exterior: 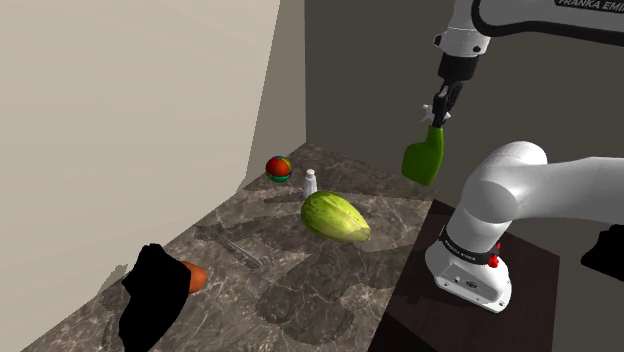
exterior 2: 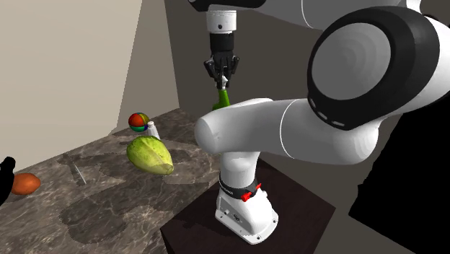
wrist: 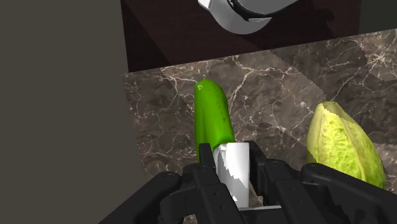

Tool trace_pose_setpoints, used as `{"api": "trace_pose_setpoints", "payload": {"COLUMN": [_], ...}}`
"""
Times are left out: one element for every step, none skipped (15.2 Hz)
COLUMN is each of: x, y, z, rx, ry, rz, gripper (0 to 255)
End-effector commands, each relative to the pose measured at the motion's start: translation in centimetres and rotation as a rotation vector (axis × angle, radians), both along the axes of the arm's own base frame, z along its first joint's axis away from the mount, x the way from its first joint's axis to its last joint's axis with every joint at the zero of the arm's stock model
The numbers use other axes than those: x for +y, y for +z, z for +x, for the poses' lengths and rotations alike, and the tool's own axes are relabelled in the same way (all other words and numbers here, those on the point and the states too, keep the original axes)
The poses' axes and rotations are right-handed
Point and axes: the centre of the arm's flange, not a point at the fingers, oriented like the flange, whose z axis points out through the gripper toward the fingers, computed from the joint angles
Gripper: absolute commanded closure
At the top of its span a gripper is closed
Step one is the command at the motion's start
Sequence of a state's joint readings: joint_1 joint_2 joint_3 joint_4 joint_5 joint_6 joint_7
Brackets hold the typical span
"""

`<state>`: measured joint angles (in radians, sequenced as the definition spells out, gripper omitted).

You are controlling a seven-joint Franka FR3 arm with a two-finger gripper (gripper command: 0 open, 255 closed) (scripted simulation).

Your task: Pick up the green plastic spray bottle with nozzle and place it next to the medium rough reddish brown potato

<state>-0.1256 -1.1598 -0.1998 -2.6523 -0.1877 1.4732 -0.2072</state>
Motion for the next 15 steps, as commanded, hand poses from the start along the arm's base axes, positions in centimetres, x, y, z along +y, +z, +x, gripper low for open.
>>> {"api": "trace_pose_setpoints", "payload": {"x": [0.0,0.0,0.0,0.0,0.0,0.0,0.0,0.0,0.0,0.0,0.0,0.0,0.0,0.0,0.0], "y": [1.1,1.6,2.2,2.7,3.2,3.7,4.3,4.8,5.3,5.9,6.4,6.9,7.4,8.0,8.5], "z": [-0.1,-0.1,-0.1,-0.1,-0.1,-0.1,-0.1,-0.1,-0.1,-0.1,-0.1,-0.1,-0.1,-0.1,-0.1], "rx": [0.0,0.0,0.0,0.0,0.0,0.0,0.0,0.0,0.0,0.0,0.0,0.0,0.0,0.0,0.0], "ry": [0.0,0.0,0.0,0.0,0.0,0.0,0.0,0.0,0.0,0.0,0.0,0.0,0.0,0.0,0.0], "rz": [0.0,0.0,0.0,0.0,0.0,0.0,0.0,0.0,0.0,0.0,0.0,0.0,0.0,0.0,0.0], "gripper": [255,255,255,255,255,255,255,255,255,255,255,255,255,255,255]}}
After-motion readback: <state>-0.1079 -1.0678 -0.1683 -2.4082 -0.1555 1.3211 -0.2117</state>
